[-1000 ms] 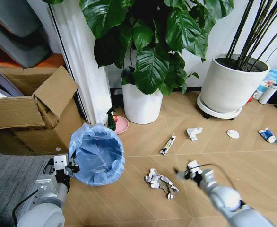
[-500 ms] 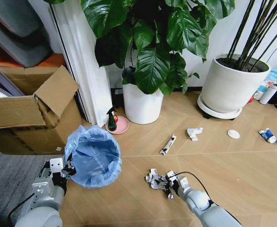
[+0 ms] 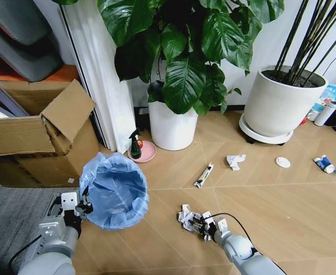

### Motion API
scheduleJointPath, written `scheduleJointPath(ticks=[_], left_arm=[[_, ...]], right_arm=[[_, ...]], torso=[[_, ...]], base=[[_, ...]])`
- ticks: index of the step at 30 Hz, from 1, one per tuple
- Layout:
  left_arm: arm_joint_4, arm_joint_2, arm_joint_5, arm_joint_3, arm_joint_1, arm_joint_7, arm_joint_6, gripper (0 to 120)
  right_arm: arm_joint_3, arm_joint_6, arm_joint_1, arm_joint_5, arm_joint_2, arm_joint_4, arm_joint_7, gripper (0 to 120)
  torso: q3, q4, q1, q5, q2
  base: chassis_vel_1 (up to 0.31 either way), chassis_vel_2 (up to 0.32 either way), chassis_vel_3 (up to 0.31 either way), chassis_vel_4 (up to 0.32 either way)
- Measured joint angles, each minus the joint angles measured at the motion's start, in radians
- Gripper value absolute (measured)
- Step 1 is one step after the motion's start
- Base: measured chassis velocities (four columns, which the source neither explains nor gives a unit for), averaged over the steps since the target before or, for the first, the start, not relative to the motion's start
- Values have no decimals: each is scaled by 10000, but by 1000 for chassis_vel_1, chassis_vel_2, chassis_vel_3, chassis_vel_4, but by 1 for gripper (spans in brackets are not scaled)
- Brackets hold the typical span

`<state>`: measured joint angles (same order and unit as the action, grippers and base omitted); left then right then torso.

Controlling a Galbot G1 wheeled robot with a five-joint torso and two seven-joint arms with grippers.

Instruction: Pick up the trash bin and place the garbage on the floor into it.

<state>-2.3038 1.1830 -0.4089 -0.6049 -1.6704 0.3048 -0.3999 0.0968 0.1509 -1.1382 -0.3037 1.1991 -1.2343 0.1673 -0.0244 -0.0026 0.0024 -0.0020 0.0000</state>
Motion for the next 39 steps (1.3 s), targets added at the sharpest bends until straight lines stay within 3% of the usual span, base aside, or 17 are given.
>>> scheduleJointPath(ticks=[12,14,24,29,34,39], left_arm=[[-30,-151,-33,92,22,1,-37,0],[-3,-308,-169,135,109,16,-63,0],[444,-968,-754,309,718,70,-228,0],[848,-1230,-1014,605,1130,52,-343,0],[1088,-1381,-1295,753,1403,-9,-642,0],[1698,-1819,-1724,1079,2047,-115,-1027,0]], right_arm=[[567,-70,-354,102,278,-116,-185,14],[799,-163,-443,152,314,-233,-215,1],[2246,-676,-806,840,-118,-1861,-292,0],[3003,-712,-1105,604,-1082,-3711,-434,0],[3155,-728,-1118,401,-1575,-4957,-591,0],[3085,-280,-815,-778,-2303,-6746,-821,0]], torso=[[0,1,0,1,0],[0,1,0,1,0],[-1,-1,0,-1,0],[0,-3,0,0,0],[0,0,0,5,0],[-1,1,0,1,0]], base=[[0,0,0,0],[0,0,0,0],[0,0,0,0],[0,0,0,0],[0,0,0,0],[0,0,0,0]])
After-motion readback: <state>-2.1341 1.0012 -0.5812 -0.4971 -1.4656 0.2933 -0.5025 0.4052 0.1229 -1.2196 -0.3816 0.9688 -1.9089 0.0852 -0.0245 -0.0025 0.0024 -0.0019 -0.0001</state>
